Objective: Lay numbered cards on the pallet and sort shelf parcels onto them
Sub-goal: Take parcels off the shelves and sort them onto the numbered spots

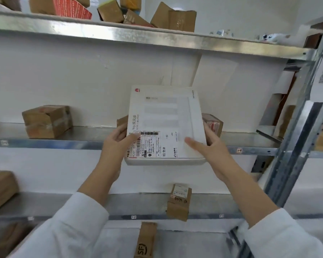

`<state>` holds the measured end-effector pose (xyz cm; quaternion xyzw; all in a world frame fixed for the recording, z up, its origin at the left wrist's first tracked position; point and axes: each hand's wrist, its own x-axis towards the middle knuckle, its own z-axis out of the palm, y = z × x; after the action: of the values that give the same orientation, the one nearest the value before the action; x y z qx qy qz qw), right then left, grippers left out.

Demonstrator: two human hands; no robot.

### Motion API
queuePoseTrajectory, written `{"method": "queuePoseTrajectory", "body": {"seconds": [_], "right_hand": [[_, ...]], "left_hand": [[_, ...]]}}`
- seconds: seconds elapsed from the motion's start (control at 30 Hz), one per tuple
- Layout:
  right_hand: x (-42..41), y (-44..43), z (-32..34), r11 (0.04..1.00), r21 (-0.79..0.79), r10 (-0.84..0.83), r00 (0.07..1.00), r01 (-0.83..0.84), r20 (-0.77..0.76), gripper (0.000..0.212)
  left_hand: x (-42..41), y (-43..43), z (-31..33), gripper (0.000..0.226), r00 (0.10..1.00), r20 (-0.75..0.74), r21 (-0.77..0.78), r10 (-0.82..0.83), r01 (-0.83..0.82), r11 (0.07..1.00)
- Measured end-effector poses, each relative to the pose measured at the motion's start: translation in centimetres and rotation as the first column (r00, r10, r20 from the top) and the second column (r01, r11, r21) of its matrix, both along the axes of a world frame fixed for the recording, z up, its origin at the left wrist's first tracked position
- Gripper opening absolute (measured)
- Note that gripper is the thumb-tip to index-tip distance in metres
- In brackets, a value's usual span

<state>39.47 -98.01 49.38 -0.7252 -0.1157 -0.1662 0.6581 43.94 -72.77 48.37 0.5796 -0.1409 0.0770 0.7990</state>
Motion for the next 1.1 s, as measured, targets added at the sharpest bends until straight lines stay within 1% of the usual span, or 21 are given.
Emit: {"method": "queuePoseTrajectory", "body": {"seconds": [0.07, 0.17, 0.3, 0.37, 0.47, 0.53, 0.63, 0.73, 0.9, 1.0, 1.1], "right_hand": [[-1.3, 1.2, -1.7, 0.999, -0.006, 0.042, 0.999, -0.042, 0.001, 0.074], [-3.4, 3.2, -4.5, 0.996, -0.036, 0.088, 0.996, -0.087, 0.015, 0.074], [-6.2, 6.5, -8.3, 0.980, -0.034, 0.195, 0.981, -0.194, 0.008, 0.069], [-7.5, 8.5, -10.2, 0.966, -0.040, 0.254, 0.967, -0.255, -0.024, 0.074], [-8.7, 12.3, -12.5, 0.949, -0.040, 0.310, 0.948, -0.313, -0.073, 0.083], [-9.3, 15.1, -13.4, 0.932, -0.032, 0.356, 0.929, -0.361, -0.106, 0.085], [-9.8, 19.4, -13.2, 0.904, -0.061, 0.414, 0.901, -0.424, -0.131, 0.086], [-10.3, 24.1, -12.7, 0.845, -0.084, 0.515, 0.845, -0.529, -0.144, 0.084], [-11.9, 33.8, -13.2, 0.751, -0.114, 0.633, 0.758, -0.650, -0.155, 0.082], [-13.6, 39.3, -13.4, 0.686, -0.114, 0.697, 0.695, -0.718, -0.177, 0.079], [-15.6, 44.1, -13.5, 0.640, -0.125, 0.741, 0.652, -0.758, -0.163, 0.075]], "left_hand": [[-2.4, 1.2, -1.8, 0.047, 0.999, 0.010, -0.029, 0.040, -0.039, 0.999], [-6.4, 3.2, -4.3, 0.048, 0.989, 0.032, -0.045, 0.144, -0.142, 0.989], [-11.6, 7.0, -7.9, 0.050, 0.967, 0.024, 0.029, 0.254, -0.255, 0.967], [-14.2, 9.2, -9.7, 0.050, 0.950, 0.009, 0.051, 0.312, -0.312, 0.949], [-17.4, 12.5, -11.7, 0.049, 0.911, -0.039, 0.027, 0.411, -0.410, 0.912], [-19.3, 14.7, -12.7, 0.053, 0.876, -0.075, 0.028, 0.476, -0.476, 0.879], [-22.3, 18.4, -13.6, 0.058, 0.828, -0.111, 0.027, 0.549, -0.550, 0.835], [-25.5, 22.1, -14.6, 0.059, 0.775, -0.152, 0.000, 0.614, -0.621, 0.784], [-31.2, 28.7, -15.5, 0.054, 0.616, -0.163, -0.039, 0.770, -0.784, 0.619], [-34.5, 32.6, -15.6, 0.052, 0.551, -0.173, -0.040, 0.816, -0.832, 0.553], [-37.5, 36.2, -15.7, 0.052, 0.495, -0.172, -0.039, 0.852, -0.868, 0.496]]}}
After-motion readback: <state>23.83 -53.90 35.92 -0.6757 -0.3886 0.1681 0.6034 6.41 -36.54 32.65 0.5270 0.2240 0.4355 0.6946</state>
